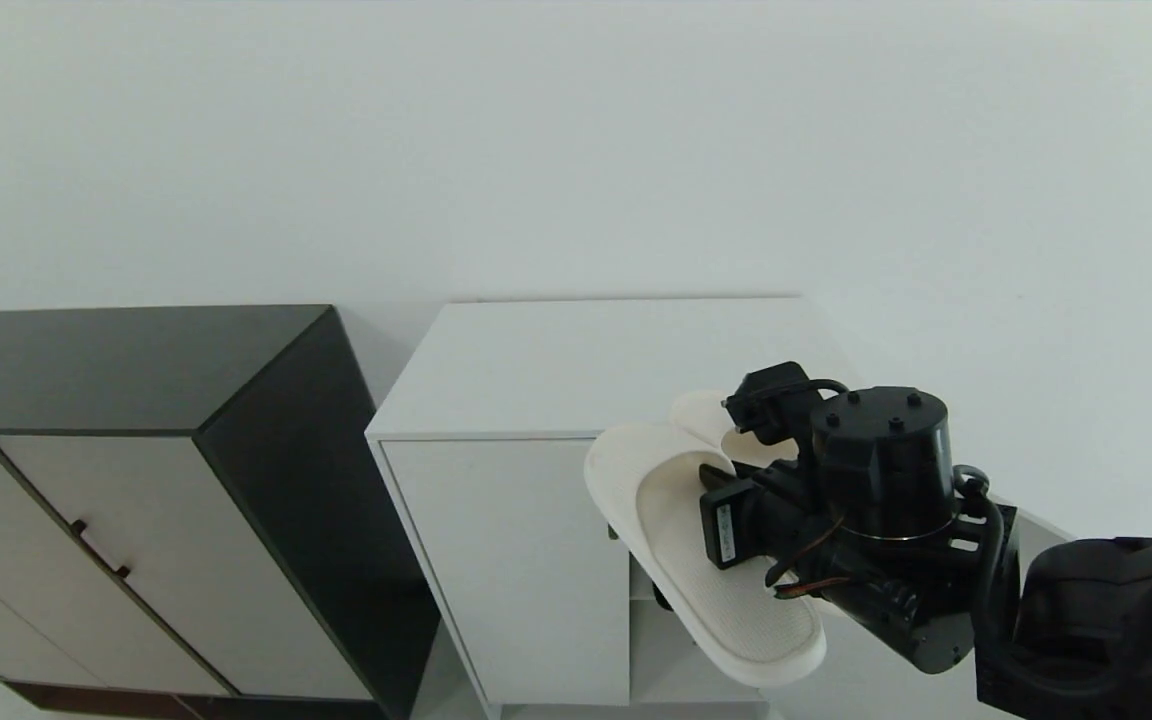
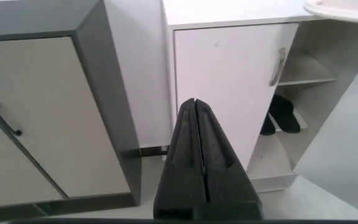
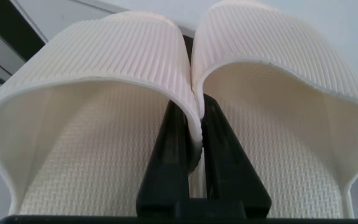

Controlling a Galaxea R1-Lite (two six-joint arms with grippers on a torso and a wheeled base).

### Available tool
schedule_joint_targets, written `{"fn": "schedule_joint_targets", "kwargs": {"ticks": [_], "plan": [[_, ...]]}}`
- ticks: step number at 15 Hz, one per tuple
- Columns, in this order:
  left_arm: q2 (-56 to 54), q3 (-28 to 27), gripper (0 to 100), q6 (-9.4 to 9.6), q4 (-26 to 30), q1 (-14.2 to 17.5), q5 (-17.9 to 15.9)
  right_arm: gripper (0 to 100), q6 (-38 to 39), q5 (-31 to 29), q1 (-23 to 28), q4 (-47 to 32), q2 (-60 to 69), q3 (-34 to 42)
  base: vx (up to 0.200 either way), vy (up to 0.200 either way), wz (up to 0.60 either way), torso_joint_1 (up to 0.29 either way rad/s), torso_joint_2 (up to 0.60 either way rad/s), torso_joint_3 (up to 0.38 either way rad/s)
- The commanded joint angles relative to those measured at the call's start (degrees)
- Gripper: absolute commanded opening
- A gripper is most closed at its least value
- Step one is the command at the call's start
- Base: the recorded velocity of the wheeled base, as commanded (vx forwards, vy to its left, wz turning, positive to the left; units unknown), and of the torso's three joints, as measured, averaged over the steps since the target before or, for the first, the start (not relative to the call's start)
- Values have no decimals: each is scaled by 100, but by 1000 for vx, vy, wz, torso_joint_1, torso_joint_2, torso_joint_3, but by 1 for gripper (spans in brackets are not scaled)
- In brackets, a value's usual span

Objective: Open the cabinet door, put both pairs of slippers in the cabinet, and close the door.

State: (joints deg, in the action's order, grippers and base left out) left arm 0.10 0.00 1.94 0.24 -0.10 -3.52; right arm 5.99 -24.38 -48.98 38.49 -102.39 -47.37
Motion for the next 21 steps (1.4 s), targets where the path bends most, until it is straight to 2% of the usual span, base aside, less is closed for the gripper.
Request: {"fn": "schedule_joint_targets", "kwargs": {"ticks": [1,4,21], "plan": [[-1,0,0,0,2,1,1,0,-1,-5,-6,1,26,9,0,-200,0,7,7,2],[-1,0,0,-9,2,1,1,0,-10,12,-50,1,114,88,0,-200,0,5,4,2],[-1,0,0,-9,2,1,1,0,-89,232,-252,10,369,510,0,0,0,-15,29,18]]}}
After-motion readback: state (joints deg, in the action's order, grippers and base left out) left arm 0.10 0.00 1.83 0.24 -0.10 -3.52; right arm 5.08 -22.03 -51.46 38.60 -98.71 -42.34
